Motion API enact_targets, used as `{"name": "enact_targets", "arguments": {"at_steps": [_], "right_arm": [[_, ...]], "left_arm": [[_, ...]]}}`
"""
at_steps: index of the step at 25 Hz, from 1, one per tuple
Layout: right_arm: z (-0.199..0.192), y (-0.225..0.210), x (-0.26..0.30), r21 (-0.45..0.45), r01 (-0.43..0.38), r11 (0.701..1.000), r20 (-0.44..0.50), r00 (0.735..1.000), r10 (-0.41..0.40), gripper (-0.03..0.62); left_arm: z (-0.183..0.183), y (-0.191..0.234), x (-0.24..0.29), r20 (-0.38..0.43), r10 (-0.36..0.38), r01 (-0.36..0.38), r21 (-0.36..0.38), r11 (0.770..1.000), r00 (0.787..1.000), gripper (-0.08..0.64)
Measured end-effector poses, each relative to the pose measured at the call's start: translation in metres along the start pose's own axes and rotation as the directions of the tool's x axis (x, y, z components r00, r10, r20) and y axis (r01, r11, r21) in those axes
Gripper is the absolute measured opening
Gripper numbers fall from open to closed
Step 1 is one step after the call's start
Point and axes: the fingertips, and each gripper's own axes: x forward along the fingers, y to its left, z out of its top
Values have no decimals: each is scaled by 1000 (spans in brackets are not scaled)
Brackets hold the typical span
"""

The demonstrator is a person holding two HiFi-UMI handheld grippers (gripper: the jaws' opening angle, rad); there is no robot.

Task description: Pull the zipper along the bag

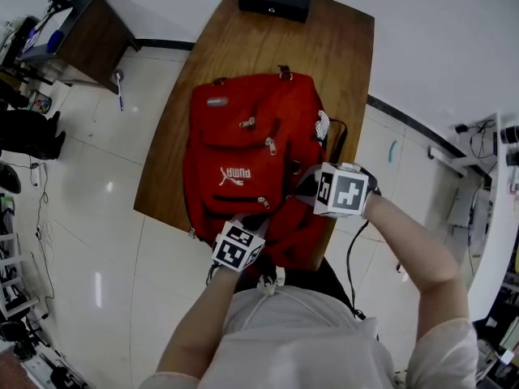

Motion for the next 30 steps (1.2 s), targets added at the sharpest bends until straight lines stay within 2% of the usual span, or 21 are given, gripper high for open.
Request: {"name": "enact_targets", "arguments": {"at_steps": [7,12,21,25,30], "right_arm": [[4,-22,-23,-26,15,1000,-27,1000,-16,9],[5,-32,-31,-37,-5,999,-43,999,4,9],[12,-57,-42,-39,-15,999,-58,998,13,11],[14,-67,-45,-42,7,999,-75,997,-10,12],[19,-97,-66,-19,92,996,-76,993,-93,12]], "left_arm": [[-1,1,0,-2,14,-14,4,1000,1000,6],[-1,1,-1,7,25,-25,8,1000,1000,6],[0,2,0,-11,7,-7,-24,1000,1000,6],[0,3,1,-13,12,-13,-26,1000,1000,6],[0,3,0,-13,12,-12,-25,1000,1000,6]]}}
